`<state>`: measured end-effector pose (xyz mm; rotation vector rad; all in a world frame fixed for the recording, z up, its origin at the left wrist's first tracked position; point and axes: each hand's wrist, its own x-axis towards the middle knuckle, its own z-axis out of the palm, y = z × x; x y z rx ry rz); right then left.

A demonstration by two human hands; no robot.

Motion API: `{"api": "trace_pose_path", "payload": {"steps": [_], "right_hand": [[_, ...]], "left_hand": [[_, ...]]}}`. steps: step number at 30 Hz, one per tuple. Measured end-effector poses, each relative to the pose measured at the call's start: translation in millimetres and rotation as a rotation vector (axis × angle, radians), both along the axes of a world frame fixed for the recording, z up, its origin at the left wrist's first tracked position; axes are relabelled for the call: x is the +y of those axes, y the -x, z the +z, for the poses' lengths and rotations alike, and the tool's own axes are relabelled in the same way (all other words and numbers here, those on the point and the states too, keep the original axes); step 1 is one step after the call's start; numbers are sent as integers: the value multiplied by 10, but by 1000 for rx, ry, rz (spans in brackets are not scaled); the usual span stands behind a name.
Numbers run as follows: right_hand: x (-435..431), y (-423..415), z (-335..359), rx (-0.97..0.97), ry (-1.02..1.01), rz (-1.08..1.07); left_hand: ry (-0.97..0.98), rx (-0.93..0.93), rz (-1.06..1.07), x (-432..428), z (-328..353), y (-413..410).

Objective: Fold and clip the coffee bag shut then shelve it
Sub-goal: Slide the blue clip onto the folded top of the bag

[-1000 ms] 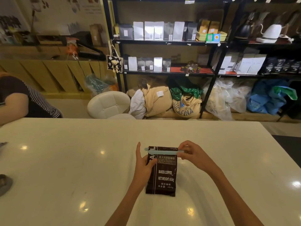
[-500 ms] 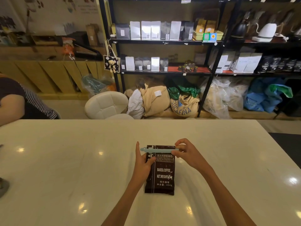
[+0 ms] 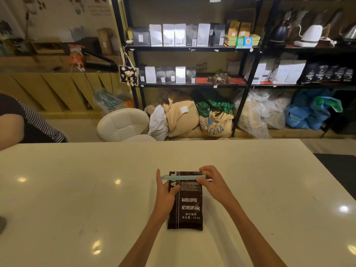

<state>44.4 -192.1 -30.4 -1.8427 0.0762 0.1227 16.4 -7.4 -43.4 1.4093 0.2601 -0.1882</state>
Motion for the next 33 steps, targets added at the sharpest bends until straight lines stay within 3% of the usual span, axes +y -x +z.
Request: {"api": "trace_pose_path", "payload": {"steps": [7,11,16,33], "right_hand": [[285,77,-127,17,-174,-196],[370,72,-117,34,-221,-224],[441,139,-160,198,-545,-251],[568,130,-153,221,-543,-294]], "left_hand": [[184,35,53,-9,-17,-12],[188,59,121,-17,-14,-41],[174,56,221,-20,-41,-67],[262,60,288,-48,-64,-68]]}}
